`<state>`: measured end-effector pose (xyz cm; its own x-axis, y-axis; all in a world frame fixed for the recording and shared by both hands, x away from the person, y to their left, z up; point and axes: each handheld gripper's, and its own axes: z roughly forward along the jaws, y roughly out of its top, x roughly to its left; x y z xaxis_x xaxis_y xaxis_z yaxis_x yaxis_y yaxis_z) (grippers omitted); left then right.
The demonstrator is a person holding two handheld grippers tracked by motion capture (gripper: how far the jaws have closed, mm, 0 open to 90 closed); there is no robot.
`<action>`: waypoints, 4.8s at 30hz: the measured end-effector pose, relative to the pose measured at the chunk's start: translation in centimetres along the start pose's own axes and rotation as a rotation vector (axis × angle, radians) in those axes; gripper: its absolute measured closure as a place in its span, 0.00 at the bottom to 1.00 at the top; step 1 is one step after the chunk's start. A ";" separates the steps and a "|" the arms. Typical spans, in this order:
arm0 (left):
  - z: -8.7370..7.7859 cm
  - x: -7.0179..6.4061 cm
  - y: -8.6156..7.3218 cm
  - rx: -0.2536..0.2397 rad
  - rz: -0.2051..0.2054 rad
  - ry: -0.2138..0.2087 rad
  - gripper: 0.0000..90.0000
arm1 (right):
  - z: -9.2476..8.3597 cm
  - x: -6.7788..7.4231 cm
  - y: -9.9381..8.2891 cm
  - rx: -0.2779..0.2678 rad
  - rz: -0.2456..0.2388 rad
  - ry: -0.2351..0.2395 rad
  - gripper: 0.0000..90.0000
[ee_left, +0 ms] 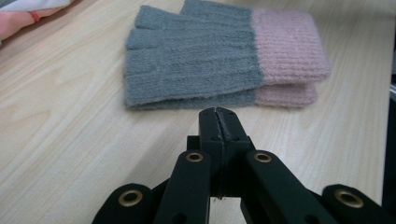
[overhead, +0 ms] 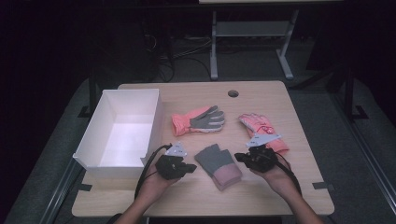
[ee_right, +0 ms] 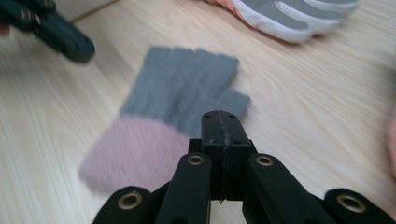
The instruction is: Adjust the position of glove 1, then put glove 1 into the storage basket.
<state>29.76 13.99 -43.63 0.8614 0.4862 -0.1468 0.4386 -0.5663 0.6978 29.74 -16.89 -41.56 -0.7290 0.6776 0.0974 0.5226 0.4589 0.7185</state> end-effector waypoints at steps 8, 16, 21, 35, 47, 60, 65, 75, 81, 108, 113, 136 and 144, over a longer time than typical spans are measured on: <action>1.1 -0.1 0.5 0.021 0.000 0.017 1.00 | -1.0 -0.9 -3.9 0.062 -0.045 0.003 1.00; 3.0 -0.3 1.6 0.055 0.018 0.021 1.00 | -0.1 -1.0 -4.0 0.096 -0.051 0.019 1.00; 3.8 0.2 2.0 0.058 0.014 0.034 1.00 | 0.8 -0.5 -4.0 0.122 -0.081 0.025 1.00; 5.0 2.2 3.1 0.072 -0.005 0.035 1.00 | 2.0 1.1 -3.8 0.157 -0.121 0.093 1.00; 6.3 3.5 4.4 0.055 -0.041 -0.002 1.00 | 3.5 3.8 -3.2 0.160 -0.161 0.201 1.00; 6.2 4.2 4.8 0.055 -0.043 -0.031 1.00 | 6.2 7.0 -1.6 0.138 -0.243 0.258 1.00; 5.5 4.4 4.8 0.071 -0.064 -0.044 0.98 | 5.4 6.4 -1.9 0.125 -0.207 0.256 1.00; 3.5 3.1 5.5 0.067 -0.082 -0.056 0.66 | 1.7 3.6 -3.1 0.058 -0.105 0.180 0.69; 3.5 1.8 5.6 0.123 -0.026 -0.038 0.41 | -0.6 1.4 -4.5 0.030 -0.029 0.069 0.44; 7.8 -0.3 4.9 0.210 0.015 0.002 0.14 | -2.8 -3.0 -7.2 -0.001 0.133 -0.072 0.08; 7.9 -0.5 4.9 0.217 0.028 0.009 0.16 | -2.7 -2.9 -7.2 0.003 0.136 -0.076 0.08; 7.3 -1.1 5.8 0.261 0.011 -0.116 0.74 | -2.7 -3.0 -7.3 -0.009 0.130 -0.092 0.08; 6.4 -0.7 6.2 0.249 0.002 -0.154 0.75 | -2.6 -2.9 -7.3 -0.012 0.127 -0.094 0.08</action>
<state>33.49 5.86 -43.70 0.8828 0.3887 -0.2639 0.4698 -0.7226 0.5071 26.87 -23.71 -45.31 -0.6126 0.7808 0.1230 0.6017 0.3597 0.7131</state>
